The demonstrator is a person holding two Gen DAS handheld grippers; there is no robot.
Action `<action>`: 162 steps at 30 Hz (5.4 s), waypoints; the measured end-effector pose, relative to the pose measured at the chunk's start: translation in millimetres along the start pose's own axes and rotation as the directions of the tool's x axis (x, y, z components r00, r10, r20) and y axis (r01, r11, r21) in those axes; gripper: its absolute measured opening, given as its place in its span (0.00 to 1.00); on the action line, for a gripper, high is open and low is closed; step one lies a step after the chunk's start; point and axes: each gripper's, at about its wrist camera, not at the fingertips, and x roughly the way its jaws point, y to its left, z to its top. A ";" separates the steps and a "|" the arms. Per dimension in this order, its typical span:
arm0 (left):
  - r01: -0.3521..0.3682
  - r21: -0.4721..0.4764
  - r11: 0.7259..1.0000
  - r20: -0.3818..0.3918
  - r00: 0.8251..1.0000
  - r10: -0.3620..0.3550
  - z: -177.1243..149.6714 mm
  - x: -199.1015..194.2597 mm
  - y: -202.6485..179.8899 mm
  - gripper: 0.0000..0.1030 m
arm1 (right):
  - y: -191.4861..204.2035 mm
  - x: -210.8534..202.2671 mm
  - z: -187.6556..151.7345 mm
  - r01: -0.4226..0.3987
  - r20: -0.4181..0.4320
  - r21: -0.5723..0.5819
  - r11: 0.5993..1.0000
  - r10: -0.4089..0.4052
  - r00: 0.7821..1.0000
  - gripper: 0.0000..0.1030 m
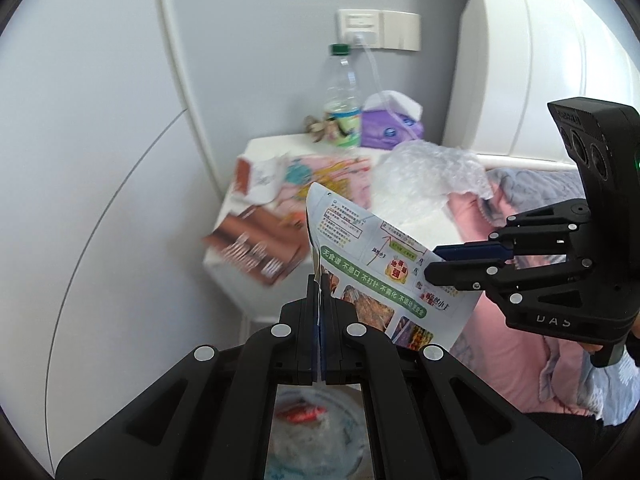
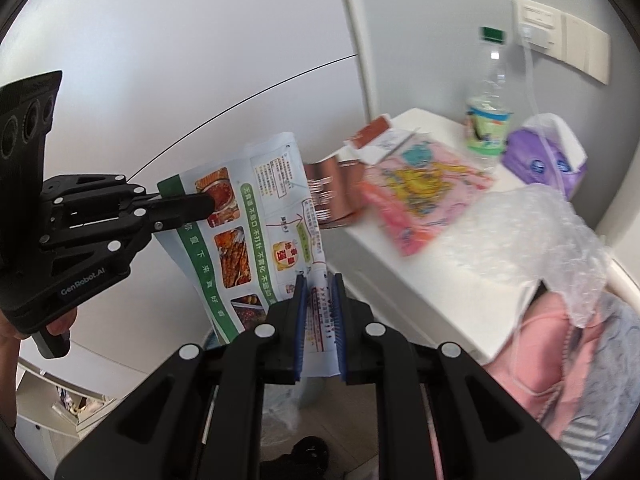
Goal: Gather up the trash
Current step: 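Lift the flyer with the right gripper and carry it over the trash bin, then open the right gripper to drop the flyer into the bin, then move the right gripper back up toward the nightstand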
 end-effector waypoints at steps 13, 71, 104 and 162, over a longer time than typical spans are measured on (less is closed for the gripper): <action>-0.138 -0.141 0.980 -0.039 0.990 0.134 -74.6 -29.1 55.7 0.00 | 79.1 48.9 -8.2 -0.068 -0.050 -0.101 0.993 0.063 0.997 0.14; -0.225 -0.337 0.914 -0.505 0.863 0.026 -335.1 230.1 78.6 0.00 | 91.0 332.0 -143.8 -0.248 -0.486 -0.334 0.909 0.059 0.872 0.14; -0.305 -0.312 0.900 -0.472 0.872 0.132 -318.9 184.3 64.9 0.94 | 90.1 294.2 -144.1 -0.137 -0.310 -0.426 0.894 -0.002 0.951 0.93; -0.239 -0.202 0.950 0.047 0.966 0.253 -61.1 57.9 -17.1 0.94 | -15.5 -1.2 -5.1 0.267 0.326 -0.017 0.963 -0.247 0.912 0.93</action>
